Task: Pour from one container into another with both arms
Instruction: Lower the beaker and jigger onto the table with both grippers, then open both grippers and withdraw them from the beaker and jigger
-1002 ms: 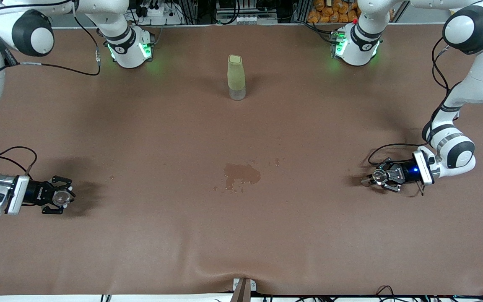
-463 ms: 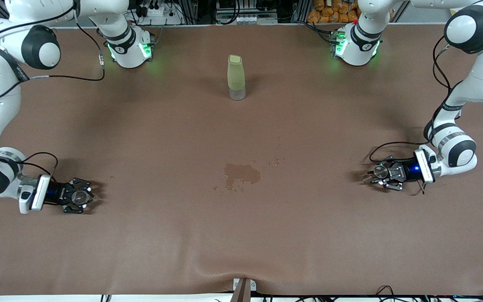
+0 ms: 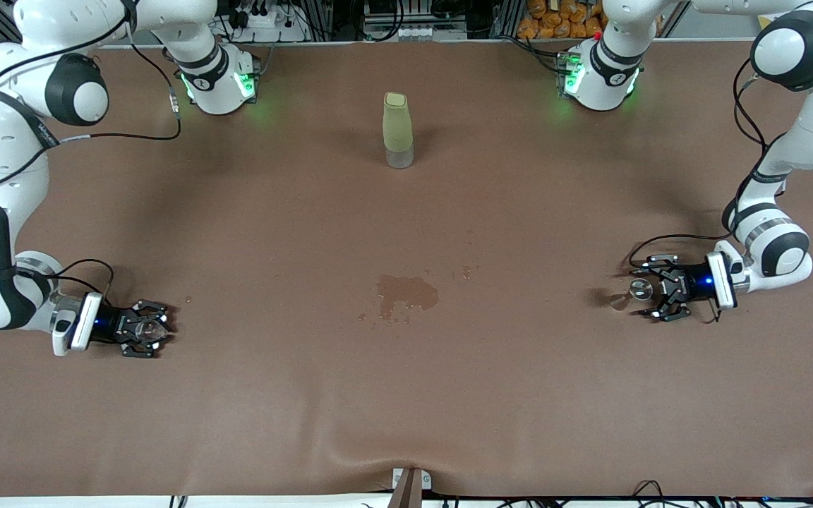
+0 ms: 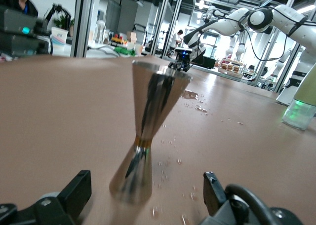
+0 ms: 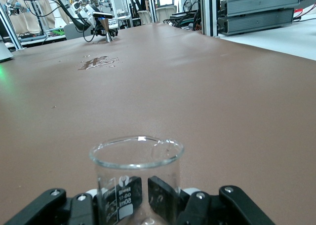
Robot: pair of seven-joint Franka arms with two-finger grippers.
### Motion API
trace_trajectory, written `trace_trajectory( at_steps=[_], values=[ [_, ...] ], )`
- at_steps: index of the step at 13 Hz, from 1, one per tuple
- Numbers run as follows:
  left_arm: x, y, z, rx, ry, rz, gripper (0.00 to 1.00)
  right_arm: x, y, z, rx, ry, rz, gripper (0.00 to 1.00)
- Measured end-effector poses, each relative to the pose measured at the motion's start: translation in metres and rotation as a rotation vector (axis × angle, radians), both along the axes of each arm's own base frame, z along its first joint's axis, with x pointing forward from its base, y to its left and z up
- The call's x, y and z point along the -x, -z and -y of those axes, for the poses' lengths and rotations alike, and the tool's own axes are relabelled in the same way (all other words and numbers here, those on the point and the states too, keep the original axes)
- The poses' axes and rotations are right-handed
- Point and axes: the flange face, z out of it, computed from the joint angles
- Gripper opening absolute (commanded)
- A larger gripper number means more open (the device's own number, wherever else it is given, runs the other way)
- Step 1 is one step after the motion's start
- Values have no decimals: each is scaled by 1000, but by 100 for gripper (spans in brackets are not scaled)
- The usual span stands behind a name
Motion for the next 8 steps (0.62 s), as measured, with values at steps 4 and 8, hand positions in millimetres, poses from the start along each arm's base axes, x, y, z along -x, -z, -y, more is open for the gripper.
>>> trace_trajectory(
  at_steps=[4,8],
  values=[
    [10,-11,-56,-71,14,-107,100,0,-1,0,-6,-1,2,100],
    [10,-27,-94,-137,22,-193,100,0,-2,3,-11,5,5,100]
  ],
)
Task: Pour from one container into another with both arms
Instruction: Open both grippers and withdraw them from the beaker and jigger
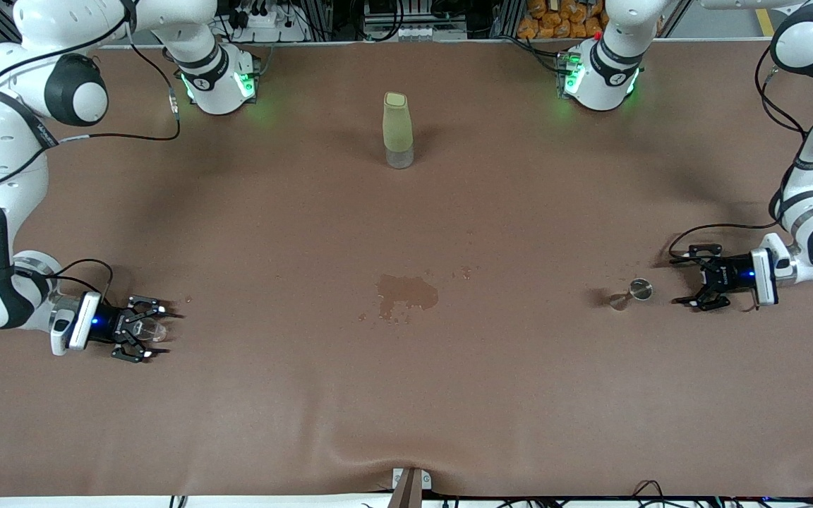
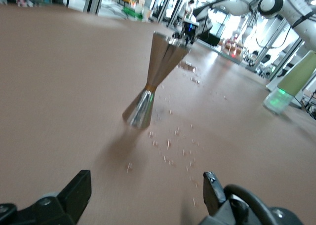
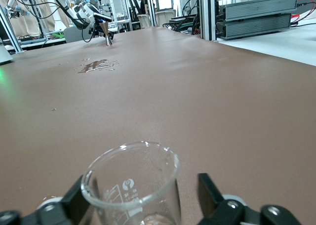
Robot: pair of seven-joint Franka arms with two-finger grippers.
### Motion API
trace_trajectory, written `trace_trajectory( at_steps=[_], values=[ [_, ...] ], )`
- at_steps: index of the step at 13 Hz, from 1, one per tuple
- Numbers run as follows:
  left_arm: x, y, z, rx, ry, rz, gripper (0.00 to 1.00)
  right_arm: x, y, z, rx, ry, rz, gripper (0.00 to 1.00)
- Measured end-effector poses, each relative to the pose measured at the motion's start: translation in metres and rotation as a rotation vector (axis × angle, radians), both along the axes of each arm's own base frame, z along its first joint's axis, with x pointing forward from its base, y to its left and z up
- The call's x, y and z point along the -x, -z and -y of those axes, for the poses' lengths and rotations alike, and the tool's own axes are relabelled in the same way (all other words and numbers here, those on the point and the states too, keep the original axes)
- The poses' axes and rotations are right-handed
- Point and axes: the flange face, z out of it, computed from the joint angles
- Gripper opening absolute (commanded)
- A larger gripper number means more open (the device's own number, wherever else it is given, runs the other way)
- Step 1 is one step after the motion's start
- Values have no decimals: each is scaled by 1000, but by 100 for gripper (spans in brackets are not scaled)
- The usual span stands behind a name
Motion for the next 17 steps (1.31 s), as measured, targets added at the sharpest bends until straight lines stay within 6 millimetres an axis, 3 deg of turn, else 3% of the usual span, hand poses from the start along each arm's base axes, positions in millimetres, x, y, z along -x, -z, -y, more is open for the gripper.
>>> trace_trajectory(
  at_steps=[2,5,10,12,14,16,17],
  values=[
    [-13,-31,-18,-30,2,-83,100,-2,-2,3,-2,16,8,100],
    [-36,-90,-24,-100,-22,-183,100,-4,-9,15,-2,40,8,100],
    [-64,-201,-11,-278,-76,-338,100,-10,-57,34,-47,54,-59,100],
    [-72,-241,0,-354,-123,-415,100,-16,-96,47,-6,66,-89,100],
    [-79,-283,24,-451,-186,-514,100,-22,-146,55,58,74,-154,100],
    [-85,-331,60,-585,-239,-571,100,-29,-203,52,130,88,-236,100],
    [-86,-357,84,-683,-262,-579,100,-34,-238,41,188,94,-286,100]
  ],
)
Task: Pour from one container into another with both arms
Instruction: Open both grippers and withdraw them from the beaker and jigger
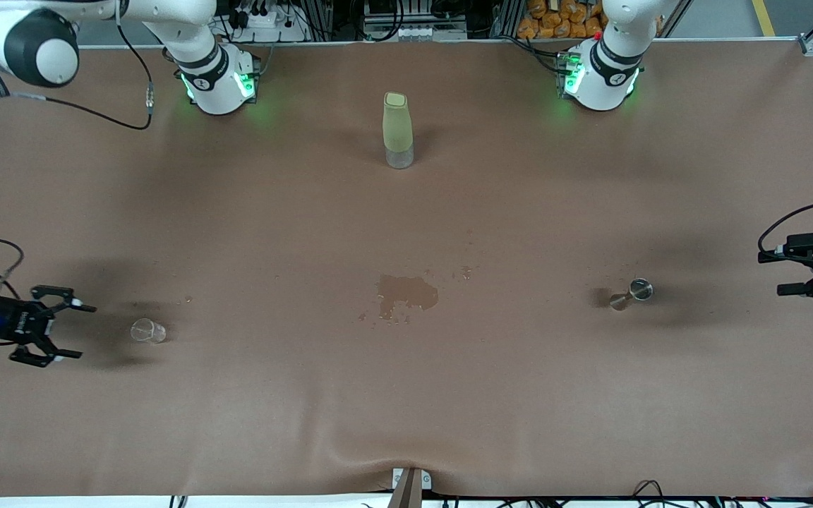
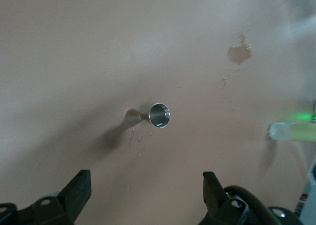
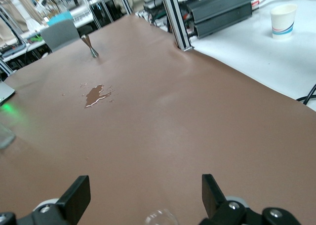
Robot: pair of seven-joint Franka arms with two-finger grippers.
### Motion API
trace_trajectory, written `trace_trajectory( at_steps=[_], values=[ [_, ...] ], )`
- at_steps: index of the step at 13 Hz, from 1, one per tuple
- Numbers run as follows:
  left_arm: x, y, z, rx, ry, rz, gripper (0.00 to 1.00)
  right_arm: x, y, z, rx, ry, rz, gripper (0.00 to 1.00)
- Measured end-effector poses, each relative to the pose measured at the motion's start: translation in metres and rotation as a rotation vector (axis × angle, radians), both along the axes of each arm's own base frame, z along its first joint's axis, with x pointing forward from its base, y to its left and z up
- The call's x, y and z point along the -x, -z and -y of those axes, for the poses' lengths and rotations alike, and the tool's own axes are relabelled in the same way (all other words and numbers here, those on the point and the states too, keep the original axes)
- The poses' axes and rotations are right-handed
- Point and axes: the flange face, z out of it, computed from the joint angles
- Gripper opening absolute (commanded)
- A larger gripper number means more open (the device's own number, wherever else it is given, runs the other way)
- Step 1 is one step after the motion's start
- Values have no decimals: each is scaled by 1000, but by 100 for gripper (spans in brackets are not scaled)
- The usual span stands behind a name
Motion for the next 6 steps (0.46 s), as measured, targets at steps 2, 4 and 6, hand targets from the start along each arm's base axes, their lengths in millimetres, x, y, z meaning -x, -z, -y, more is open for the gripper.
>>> trace_trajectory(
  at_steps=[2,4,6],
  values=[
    [-2,-37,41,-134,-9,-14,100,-12,-68,-38,141,29,-85,100],
    [0,-61,68,-183,-68,-27,100,-15,-139,-80,306,101,-158,100],
    [4,-85,85,-205,-125,-26,100,-3,-201,-110,461,208,-241,100]
  ],
)
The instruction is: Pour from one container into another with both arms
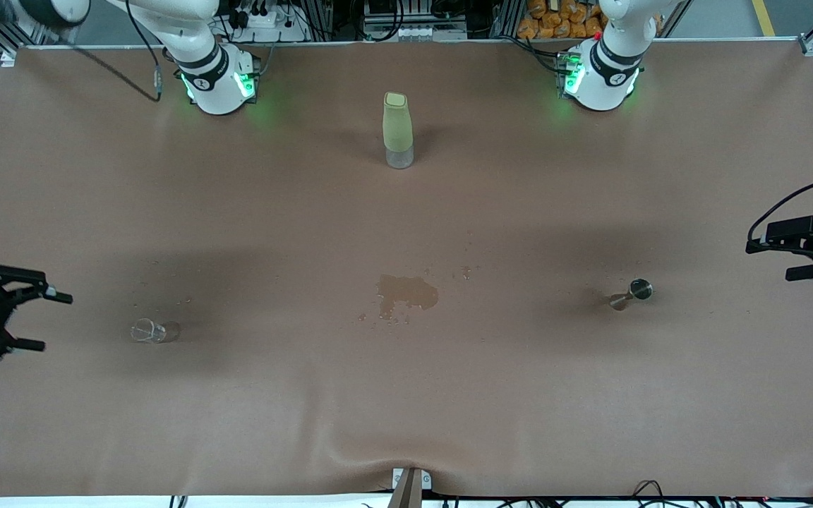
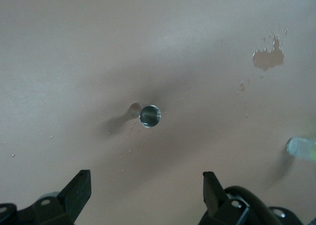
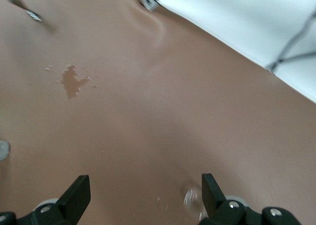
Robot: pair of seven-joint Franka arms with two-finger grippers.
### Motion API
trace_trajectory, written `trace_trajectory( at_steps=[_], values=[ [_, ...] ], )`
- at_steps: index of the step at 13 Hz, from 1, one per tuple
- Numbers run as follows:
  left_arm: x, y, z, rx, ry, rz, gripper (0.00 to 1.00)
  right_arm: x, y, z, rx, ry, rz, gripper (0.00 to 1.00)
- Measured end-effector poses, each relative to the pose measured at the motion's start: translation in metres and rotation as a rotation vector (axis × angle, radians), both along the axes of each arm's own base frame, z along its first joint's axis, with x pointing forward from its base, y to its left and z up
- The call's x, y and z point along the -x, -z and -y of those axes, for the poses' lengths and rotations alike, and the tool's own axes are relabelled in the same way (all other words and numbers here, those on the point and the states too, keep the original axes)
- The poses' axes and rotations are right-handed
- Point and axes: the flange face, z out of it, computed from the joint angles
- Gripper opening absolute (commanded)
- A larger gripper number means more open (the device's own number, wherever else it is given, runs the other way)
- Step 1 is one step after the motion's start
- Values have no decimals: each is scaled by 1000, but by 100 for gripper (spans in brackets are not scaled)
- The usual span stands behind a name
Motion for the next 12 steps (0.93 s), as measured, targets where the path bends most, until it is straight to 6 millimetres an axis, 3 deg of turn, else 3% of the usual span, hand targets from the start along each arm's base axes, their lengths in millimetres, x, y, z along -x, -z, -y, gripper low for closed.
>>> trace_trajectory(
  at_steps=[1,3,7,12],
  values=[
    [4,-12,9,-10,-32,-5,100,9,-26,-12,71,67,-37,100],
    [14,-25,25,-21,-75,-48,100,27,-56,-26,175,211,-133,100],
    [26,-29,40,-63,-173,-109,100,56,-77,-29,343,489,-279,100],
    [46,-59,117,-296,-306,-102,100,108,-114,-59,391,811,-373,100]
  ],
)
